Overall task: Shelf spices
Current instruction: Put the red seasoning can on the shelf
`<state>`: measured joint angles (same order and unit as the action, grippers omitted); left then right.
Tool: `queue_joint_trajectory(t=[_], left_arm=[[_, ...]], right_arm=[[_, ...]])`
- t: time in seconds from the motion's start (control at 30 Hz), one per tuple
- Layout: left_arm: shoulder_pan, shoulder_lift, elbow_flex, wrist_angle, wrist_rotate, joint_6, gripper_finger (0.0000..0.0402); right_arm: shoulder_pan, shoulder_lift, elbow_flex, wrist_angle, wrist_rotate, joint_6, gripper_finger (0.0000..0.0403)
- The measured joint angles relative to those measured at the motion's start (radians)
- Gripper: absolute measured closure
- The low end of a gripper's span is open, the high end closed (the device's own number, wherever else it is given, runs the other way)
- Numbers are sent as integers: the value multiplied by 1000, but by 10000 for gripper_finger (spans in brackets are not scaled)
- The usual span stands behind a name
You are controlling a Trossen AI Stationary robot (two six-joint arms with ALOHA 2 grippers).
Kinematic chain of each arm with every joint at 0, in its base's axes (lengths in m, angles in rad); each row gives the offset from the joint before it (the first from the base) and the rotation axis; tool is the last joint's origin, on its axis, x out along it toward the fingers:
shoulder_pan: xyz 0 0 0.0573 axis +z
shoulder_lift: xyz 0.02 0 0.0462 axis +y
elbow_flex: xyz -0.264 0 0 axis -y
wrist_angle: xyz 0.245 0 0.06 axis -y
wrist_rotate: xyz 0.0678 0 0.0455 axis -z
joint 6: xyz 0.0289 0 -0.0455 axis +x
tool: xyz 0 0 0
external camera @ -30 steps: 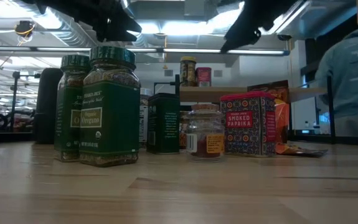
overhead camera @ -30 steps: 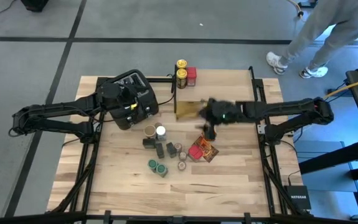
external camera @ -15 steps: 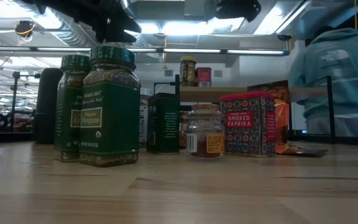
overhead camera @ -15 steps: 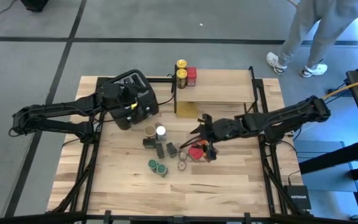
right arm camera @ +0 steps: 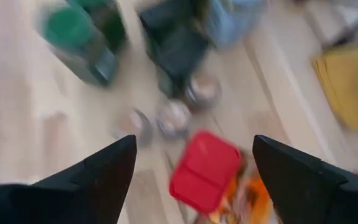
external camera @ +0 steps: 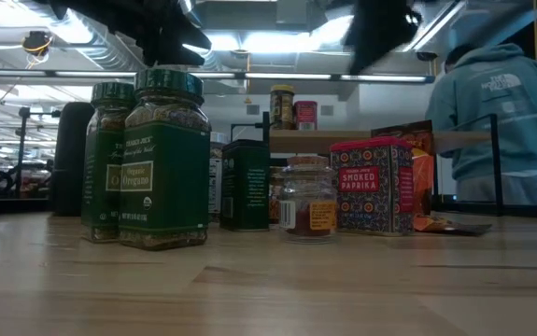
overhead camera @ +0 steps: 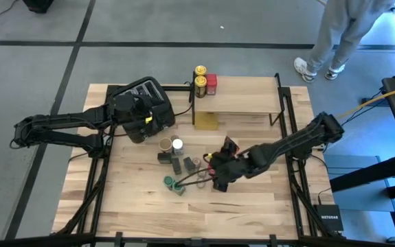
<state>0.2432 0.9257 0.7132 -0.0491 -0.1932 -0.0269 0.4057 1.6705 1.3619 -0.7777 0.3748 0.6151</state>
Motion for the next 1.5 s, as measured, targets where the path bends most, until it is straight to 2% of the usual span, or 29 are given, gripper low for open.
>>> queue_joint_trajectory(t=[0.1, 0.3, 0.67, 0.9, 1.17, 1.27, 1.43, 1.5], left_arm=[[-1, 0, 0, 1, 0, 0, 112], [-1, 0, 0, 0, 0, 7, 112], [-1, 0, 0, 0, 0, 1, 112], [-1, 0, 0, -1, 0, 0, 112], [0, 0, 0, 1, 0, 0, 112], [0, 0, 0, 0, 0, 0, 112], [0, 0, 0, 0, 0, 0, 112], [0, 0, 0, -1, 0, 0, 112]], right_arm=[[-2, 45, -1, -72, 8, 37, 83], [0, 92, -1, -61, -12, 64, 88], [0, 147, -3, -77, 73, 112, 88], [0, 146, -105, 69, -13, 142, 88], [0, 146, -186, 126, -20, 161, 90], [0, 146, -186, 145, -18, 137, 108], [0, 146, -186, 164, -1, 103, 176], [0, 146, -186, 162, 17, 82, 189]])
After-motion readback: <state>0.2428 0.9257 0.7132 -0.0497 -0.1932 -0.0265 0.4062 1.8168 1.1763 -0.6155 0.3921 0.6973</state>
